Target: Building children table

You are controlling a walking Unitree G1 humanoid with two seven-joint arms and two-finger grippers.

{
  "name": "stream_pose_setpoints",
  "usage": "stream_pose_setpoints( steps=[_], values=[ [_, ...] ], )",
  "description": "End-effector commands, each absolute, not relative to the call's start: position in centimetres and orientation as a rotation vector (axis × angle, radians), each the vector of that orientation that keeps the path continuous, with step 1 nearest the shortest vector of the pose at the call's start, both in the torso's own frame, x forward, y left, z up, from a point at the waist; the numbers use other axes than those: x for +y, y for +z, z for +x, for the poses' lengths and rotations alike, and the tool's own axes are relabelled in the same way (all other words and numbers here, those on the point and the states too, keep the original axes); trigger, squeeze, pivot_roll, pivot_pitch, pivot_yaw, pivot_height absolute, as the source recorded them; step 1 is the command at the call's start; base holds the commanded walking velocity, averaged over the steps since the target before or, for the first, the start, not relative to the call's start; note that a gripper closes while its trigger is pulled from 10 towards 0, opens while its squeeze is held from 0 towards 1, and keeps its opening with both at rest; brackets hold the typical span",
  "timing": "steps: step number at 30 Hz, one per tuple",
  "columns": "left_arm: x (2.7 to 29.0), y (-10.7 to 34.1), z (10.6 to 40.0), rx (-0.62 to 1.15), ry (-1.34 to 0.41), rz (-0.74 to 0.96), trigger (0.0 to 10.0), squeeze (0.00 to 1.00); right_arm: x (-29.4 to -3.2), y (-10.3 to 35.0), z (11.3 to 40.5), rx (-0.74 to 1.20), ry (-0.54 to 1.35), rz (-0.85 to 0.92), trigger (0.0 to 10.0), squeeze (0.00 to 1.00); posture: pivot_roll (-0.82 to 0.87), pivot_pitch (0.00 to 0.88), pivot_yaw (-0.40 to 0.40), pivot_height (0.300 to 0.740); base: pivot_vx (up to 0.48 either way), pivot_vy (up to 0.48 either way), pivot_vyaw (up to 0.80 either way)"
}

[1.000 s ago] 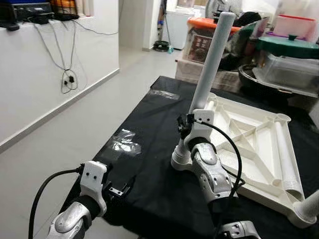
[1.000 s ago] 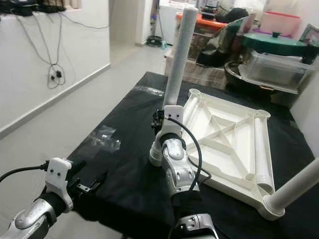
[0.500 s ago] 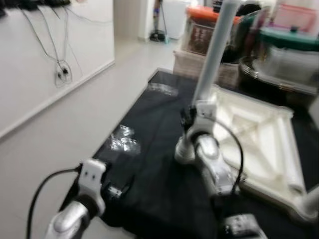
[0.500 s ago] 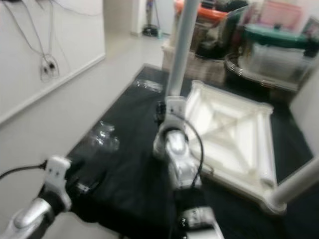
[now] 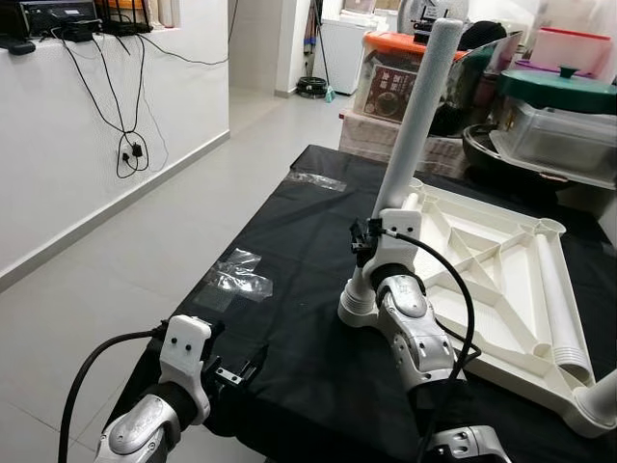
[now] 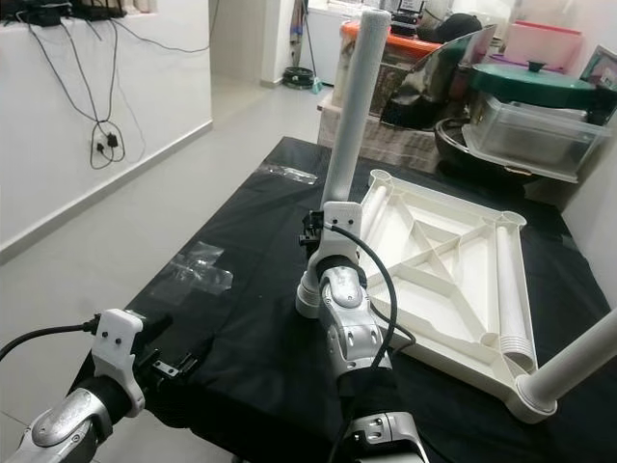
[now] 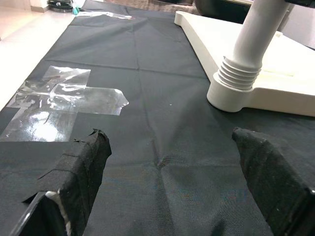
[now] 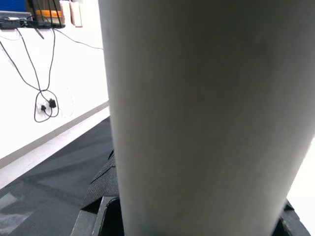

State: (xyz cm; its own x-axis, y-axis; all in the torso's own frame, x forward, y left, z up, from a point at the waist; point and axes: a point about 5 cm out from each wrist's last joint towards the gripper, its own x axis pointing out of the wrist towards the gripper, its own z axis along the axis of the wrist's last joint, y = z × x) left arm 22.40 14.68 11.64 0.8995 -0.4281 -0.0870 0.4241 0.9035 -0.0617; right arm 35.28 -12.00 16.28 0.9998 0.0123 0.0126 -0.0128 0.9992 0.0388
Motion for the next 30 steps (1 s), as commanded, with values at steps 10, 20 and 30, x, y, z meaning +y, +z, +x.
stream_pose_setpoints(
  steps=[10,20,30],
  values=[
    [14.5,11.4,22.4,0.103,-0.442,-0.043,10.0,0.00,-12.2,12.9,34.5,0.153,0.002,0.040,10.0,0.00,0.07,0.000,-0.094,0.740,0.000,0.000,0.00],
    [14.5,11.4,22.5,0.103,-0.443,-0.042,10.0,0.00,-12.3,13.3,34.7,0.136,0.001,0.046,10.0,0.00,0.07,0.000,-0.094,0.740,0.000,0.000,0.00],
    [14.5,11.4,22.5,0.103,-0.444,-0.042,10.0,0.00,-12.3,13.4,34.7,0.131,0.001,0.047,10.0,0.00,0.07,0.000,-0.093,0.740,0.000,0.000,0.00]
  ],
)
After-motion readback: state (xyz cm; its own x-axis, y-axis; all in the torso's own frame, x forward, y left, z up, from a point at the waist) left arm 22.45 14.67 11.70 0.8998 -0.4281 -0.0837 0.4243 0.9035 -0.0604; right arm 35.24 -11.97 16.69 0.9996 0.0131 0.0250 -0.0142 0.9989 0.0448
